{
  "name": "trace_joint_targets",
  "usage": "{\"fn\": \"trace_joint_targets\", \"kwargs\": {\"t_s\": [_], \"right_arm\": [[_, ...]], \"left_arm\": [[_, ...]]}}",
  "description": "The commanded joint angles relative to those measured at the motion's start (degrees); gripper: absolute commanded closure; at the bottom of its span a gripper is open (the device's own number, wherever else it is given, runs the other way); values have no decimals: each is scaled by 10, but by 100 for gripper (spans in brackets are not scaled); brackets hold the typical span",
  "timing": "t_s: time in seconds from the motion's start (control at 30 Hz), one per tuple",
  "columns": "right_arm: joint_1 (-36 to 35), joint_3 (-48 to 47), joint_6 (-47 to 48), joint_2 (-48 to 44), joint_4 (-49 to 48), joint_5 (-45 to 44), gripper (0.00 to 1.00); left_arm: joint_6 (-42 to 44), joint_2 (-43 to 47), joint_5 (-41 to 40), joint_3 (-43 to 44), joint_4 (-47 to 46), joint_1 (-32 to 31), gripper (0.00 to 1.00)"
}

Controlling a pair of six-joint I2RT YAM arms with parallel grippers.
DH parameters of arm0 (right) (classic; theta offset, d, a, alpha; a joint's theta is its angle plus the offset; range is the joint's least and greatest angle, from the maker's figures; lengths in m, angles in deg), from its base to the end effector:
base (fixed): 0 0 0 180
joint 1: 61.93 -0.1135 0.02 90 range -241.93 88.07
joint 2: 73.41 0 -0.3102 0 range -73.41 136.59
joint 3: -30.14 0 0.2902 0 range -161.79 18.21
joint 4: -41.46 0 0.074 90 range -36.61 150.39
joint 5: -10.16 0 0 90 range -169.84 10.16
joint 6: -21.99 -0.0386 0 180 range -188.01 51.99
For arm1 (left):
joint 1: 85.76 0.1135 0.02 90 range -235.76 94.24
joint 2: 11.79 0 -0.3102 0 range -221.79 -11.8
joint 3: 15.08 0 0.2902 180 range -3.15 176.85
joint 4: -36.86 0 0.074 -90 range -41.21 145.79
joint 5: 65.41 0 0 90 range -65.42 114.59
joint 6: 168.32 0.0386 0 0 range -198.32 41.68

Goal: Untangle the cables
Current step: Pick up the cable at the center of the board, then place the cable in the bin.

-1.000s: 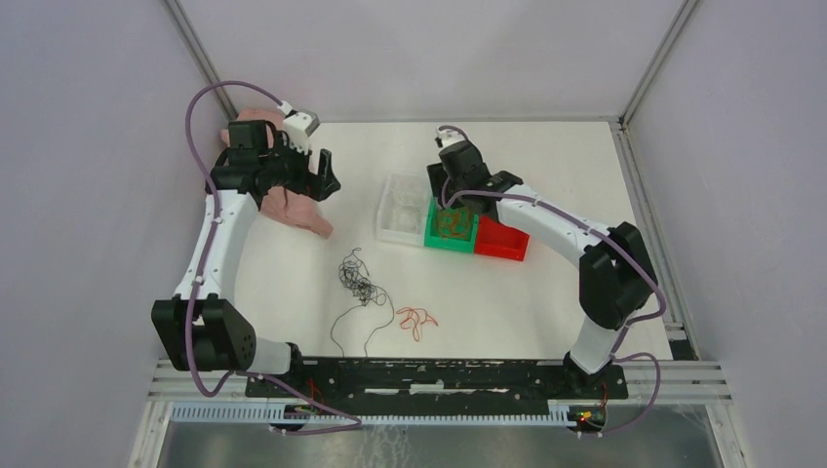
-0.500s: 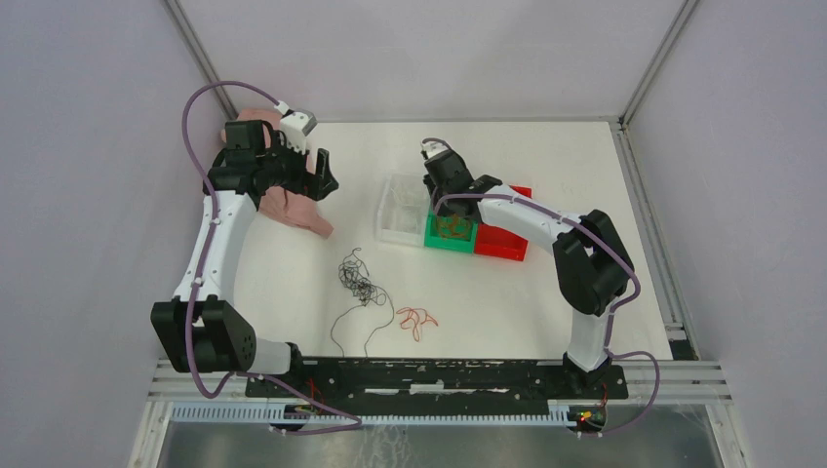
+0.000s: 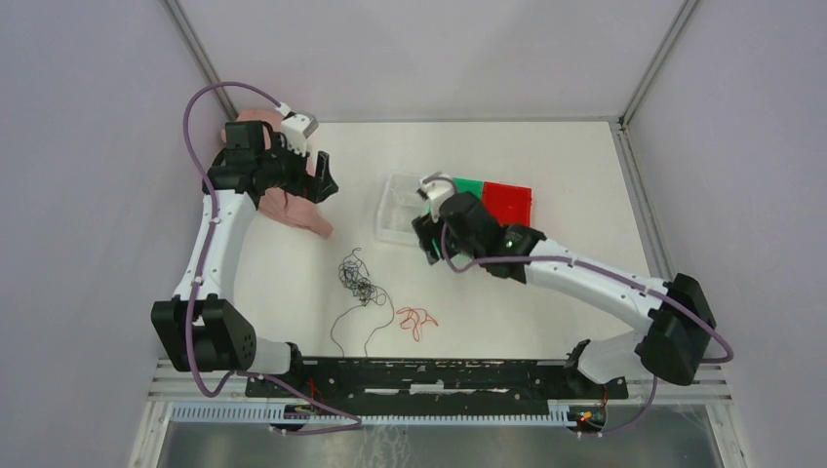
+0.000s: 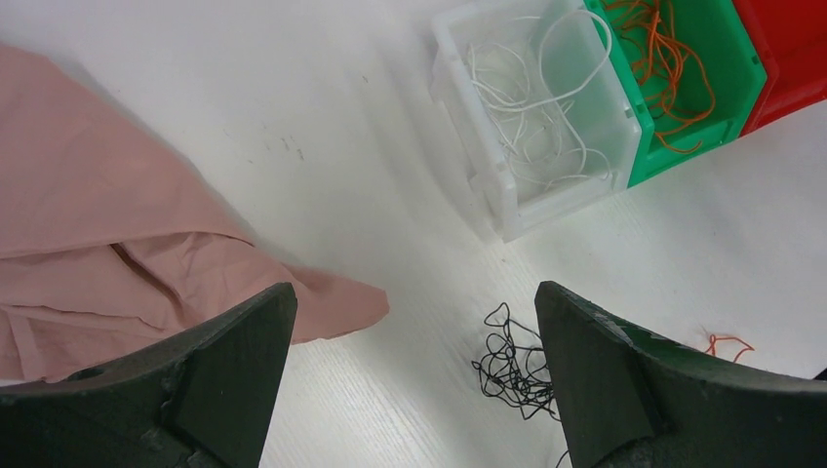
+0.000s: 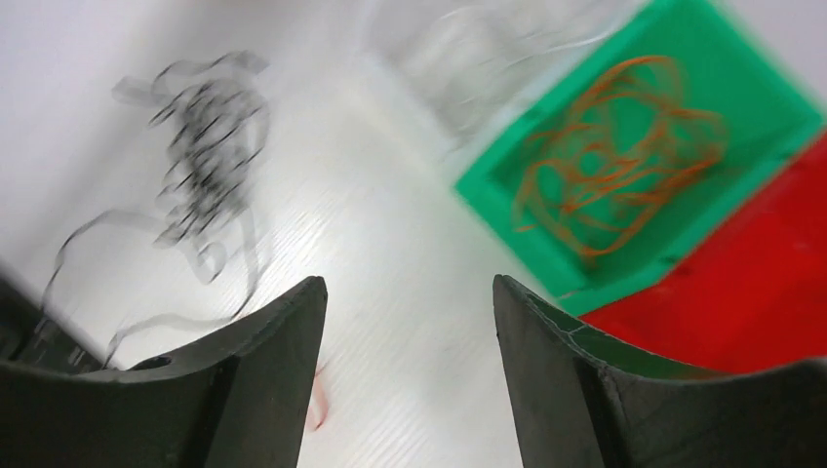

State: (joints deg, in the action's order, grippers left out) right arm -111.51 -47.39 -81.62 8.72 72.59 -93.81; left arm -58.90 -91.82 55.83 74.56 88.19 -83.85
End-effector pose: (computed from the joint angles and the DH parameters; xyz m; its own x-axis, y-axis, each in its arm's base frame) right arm 0.2387 0.2660 0.3324 -0.5119 -0.2489 -0.8222 -0.5055 0.8612 0.0540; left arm 0.3328 -0.0089 0.3963 -0.5081 0.2675 -0.8187 0.5591 0.8255 -0.0773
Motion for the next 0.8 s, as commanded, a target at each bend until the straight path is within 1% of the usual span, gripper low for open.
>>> {"fn": "trace_joint_targets", "kwargs": {"t_s": [0.0,0.13,0.23,0.3,0.4,0.47,0.5,0.6,0.63,0.7,0.77], "right_arm": [[-97,91,-33,-35,-16,74,29],[-183,123,-44,-11,-22,78,29],[-217,127,-49,31,-35,84,32],[-229,123,-47,63,-38,76,36],[-233,125,-46,99,-56,65,45],[-233,129,-45,116,-74,61,52],[-233,129,-45,123,-78,55,59],[-220,130,-45,119,-86,33,86],[-210,127,-45,110,-82,32,92],[-185,114,-42,83,-63,30,98],[-153,100,-28,48,-47,26,100]], "left_arm": [[52,-7,27,20,23,3,1],[60,-7,8,7,26,3,1],[65,-3,7,-2,30,4,1],[66,1,8,-3,33,3,1],[68,7,11,1,41,4,1],[69,11,11,-1,43,4,1],[68,14,11,-2,43,3,1],[68,17,9,-5,44,3,1],[68,18,8,-6,44,3,1],[68,19,9,-6,46,3,1],[68,21,10,-6,46,3,1]]}}
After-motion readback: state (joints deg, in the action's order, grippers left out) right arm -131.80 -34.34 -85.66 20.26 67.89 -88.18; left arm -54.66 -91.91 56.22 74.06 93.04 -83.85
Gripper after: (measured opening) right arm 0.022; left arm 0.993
